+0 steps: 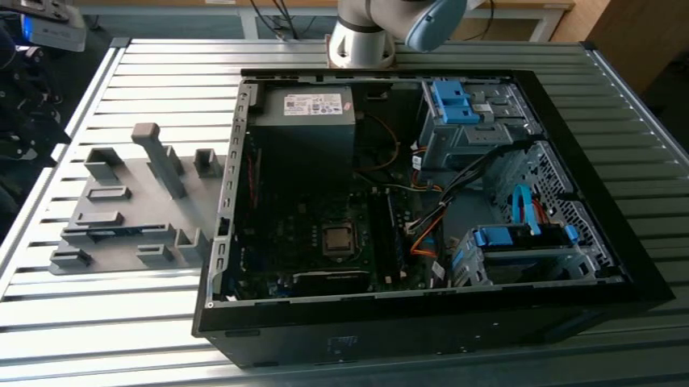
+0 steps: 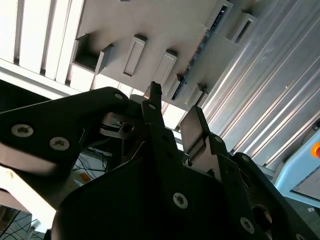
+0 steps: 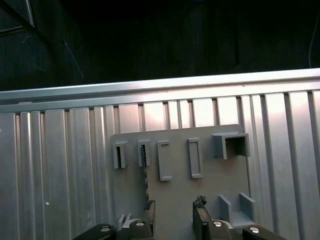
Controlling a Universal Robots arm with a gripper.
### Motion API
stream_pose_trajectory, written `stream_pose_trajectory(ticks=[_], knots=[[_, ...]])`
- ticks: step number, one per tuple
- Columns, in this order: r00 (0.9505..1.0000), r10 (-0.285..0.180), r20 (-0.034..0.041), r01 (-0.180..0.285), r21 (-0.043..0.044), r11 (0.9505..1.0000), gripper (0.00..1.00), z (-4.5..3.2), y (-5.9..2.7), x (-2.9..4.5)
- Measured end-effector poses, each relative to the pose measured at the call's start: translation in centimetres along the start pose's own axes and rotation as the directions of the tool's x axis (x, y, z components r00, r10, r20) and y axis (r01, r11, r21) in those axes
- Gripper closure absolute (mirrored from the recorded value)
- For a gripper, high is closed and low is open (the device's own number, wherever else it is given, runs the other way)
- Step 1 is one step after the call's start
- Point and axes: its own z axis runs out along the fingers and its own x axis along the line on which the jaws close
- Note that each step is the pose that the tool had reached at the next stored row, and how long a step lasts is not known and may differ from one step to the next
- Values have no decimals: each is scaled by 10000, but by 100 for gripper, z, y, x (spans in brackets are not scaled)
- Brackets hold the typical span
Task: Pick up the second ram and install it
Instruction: 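Pick up the second ram and move it above second insertion slot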
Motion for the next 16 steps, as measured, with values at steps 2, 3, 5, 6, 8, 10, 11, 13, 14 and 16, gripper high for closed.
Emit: stream_pose_trajectory(ticks=[2, 3, 5, 6, 8, 10, 11, 13, 14, 16], knots=[[10000, 0, 3, 0, 0, 10000, 57, 13, -2, 10], [10000, 0, 4, 0, 1, 10000, 57, 19, -3, 15], [10000, 1, 4, -1, 0, 10000, 57, 29, -3, 21], [10000, 1, 3, -1, 0, 10000, 57, 34, -3, 22], [10000, 0, 4, 0, 0, 10000, 57, 44, -4, 25], [10000, 1, 3, -1, 0, 10000, 57, 54, -4, 26], [10000, 1, 3, -1, 0, 10000, 57, 59, -5, 27], [10000, 0, 4, 0, 0, 10000, 57, 70, -5, 28], [10000, 0, 3, 0, 0, 10000, 57, 75, -5, 29], [10000, 0, 4, 0, 0, 10000, 57, 86, -6, 30]])
